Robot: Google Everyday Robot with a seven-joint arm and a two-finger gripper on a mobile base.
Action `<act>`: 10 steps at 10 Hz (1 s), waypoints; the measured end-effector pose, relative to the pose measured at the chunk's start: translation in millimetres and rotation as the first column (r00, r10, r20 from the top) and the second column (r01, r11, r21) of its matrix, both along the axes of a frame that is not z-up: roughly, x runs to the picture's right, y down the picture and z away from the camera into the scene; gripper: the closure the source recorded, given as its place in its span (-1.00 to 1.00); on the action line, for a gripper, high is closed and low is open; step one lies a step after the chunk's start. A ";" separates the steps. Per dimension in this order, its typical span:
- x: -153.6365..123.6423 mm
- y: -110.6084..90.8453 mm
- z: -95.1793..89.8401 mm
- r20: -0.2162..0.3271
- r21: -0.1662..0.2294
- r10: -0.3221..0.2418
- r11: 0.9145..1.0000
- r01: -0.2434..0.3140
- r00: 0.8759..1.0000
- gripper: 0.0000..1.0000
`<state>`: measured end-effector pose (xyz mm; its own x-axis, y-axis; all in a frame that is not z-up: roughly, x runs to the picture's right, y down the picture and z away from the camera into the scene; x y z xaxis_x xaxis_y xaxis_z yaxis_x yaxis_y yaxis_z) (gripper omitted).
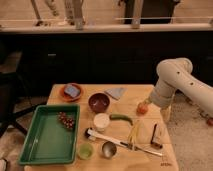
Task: Place banana in plastic cup
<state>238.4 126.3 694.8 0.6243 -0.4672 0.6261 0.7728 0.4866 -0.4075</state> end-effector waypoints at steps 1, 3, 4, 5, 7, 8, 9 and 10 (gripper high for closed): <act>-2.3 3.0 -0.3 0.077 -0.001 -0.062 0.998 0.063 0.995 -0.60; -5.0 6.8 -0.9 0.174 0.005 -0.138 0.990 0.139 0.975 -0.60; -5.8 7.4 -1.1 0.197 0.008 -0.156 0.988 0.157 0.968 -0.60; -5.9 7.2 -1.3 0.203 0.011 -0.160 0.987 0.161 0.966 -0.60; -2.5 6.3 0.5 0.149 0.007 -0.128 0.992 0.128 0.981 -0.60; -2.0 8.2 3.1 0.131 0.005 -0.118 0.993 0.118 0.984 -0.60; -3.6 14.1 9.4 0.119 0.000 -0.108 0.994 0.109 0.987 -0.60; -4.7 20.3 15.0 0.118 -0.007 -0.104 0.994 0.105 0.988 -0.60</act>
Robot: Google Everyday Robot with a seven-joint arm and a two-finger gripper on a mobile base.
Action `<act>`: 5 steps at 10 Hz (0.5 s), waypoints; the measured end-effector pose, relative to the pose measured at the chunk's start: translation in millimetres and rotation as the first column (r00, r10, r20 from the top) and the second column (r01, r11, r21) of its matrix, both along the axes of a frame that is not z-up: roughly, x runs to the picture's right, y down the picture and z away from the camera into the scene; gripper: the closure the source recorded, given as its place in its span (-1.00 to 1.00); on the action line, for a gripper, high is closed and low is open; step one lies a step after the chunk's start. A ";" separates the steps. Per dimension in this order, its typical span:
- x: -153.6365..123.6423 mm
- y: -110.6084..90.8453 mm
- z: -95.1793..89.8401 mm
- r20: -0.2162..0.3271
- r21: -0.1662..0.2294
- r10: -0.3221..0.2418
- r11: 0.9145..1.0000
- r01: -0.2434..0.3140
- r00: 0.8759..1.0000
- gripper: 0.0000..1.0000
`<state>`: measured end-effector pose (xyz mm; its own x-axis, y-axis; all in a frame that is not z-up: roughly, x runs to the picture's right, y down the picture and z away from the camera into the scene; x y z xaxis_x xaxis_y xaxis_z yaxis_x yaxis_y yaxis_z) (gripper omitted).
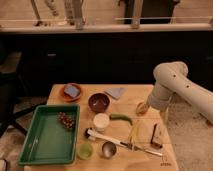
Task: Place banana in plastic cup
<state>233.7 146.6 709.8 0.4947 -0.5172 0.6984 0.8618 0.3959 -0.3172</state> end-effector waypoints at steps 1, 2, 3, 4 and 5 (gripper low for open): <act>-2.0 6.8 5.5 0.004 -0.005 0.006 1.000 -0.006 1.000 -0.60; -2.9 14.1 7.9 0.012 -0.013 0.012 1.000 -0.012 1.000 -0.60; -4.2 18.8 10.1 0.023 -0.014 0.016 1.000 -0.015 1.000 -0.60; -5.9 23.4 12.3 0.036 -0.015 0.017 1.000 -0.016 0.999 -0.60; -9.0 28.3 16.6 0.052 -0.014 0.017 1.000 -0.016 0.998 -0.60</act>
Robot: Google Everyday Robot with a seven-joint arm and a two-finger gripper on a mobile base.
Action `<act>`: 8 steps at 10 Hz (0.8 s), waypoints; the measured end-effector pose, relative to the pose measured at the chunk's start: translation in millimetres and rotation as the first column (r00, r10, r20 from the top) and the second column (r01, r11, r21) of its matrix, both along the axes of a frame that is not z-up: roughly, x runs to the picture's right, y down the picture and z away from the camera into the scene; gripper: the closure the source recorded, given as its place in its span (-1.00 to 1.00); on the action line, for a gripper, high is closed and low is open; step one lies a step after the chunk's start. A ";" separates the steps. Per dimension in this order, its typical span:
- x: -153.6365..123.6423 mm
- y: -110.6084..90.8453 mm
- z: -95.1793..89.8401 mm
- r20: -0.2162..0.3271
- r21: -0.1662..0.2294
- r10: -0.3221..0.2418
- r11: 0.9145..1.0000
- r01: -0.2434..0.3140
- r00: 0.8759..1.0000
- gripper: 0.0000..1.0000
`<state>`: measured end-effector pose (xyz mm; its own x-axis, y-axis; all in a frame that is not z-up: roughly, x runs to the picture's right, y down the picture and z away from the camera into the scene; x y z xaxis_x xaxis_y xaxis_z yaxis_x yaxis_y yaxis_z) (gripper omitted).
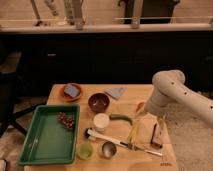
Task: Place banana in plastic cup
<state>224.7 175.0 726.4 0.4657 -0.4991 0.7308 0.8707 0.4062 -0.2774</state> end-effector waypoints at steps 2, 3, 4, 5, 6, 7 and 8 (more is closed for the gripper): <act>-8.1 7.8 9.6 0.038 0.005 -0.007 1.000 0.007 0.999 -0.60; -12.8 10.4 15.9 0.057 0.006 -0.013 1.000 0.013 0.998 -0.60; -19.4 12.9 23.9 0.080 0.003 -0.019 1.000 0.018 0.997 -0.60; -23.2 15.2 28.7 0.093 -0.003 -0.022 1.000 0.023 0.995 -0.60; -28.6 18.4 35.3 0.110 -0.011 -0.026 1.000 0.027 0.994 -0.60; -31.8 22.3 40.8 0.123 -0.018 -0.025 0.999 0.028 0.992 -0.60; -32.7 24.9 43.8 0.126 -0.017 -0.021 1.000 0.023 0.992 -0.60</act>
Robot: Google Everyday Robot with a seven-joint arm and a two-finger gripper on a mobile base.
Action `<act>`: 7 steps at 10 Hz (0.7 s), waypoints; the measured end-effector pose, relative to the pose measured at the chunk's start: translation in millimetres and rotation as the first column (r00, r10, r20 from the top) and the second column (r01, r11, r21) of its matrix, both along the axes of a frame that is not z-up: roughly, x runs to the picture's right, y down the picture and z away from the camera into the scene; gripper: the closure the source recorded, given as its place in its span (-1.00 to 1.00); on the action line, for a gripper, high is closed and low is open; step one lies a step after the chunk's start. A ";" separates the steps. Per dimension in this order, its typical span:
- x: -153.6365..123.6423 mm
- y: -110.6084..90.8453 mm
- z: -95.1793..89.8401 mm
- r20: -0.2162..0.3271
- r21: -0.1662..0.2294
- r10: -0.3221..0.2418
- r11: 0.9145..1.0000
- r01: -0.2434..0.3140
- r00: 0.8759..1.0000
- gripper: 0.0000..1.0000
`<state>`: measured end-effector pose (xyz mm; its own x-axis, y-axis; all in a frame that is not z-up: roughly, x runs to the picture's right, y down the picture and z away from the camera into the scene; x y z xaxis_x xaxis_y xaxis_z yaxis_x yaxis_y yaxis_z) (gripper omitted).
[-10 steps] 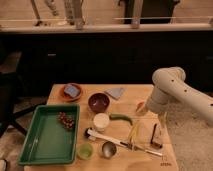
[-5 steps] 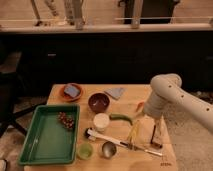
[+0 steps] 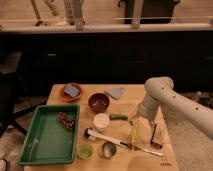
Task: Place banana in plastic cup
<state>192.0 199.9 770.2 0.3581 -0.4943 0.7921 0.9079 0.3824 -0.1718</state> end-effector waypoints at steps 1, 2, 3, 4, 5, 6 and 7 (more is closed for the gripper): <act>-1.0 3.7 3.7 0.002 0.005 0.003 1.000 -0.003 1.000 -0.60; -1.9 8.3 7.9 0.000 0.011 0.007 1.000 -0.007 1.000 -0.60; -3.0 12.3 12.7 -0.001 0.018 0.007 1.000 -0.007 1.000 -0.60; -3.6 14.2 15.5 -0.001 0.021 0.007 1.000 -0.007 1.000 -0.60; -4.5 16.4 19.9 -0.001 0.018 0.002 1.000 -0.002 1.000 -0.60; -8.2 18.0 26.5 0.007 0.010 -0.008 1.000 0.008 1.000 -0.60; -11.4 19.4 31.7 0.015 0.002 -0.018 1.000 0.018 1.000 -0.60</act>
<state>180.6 219.2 801.9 0.3374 -0.5024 0.7961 0.9171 0.3662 -0.1576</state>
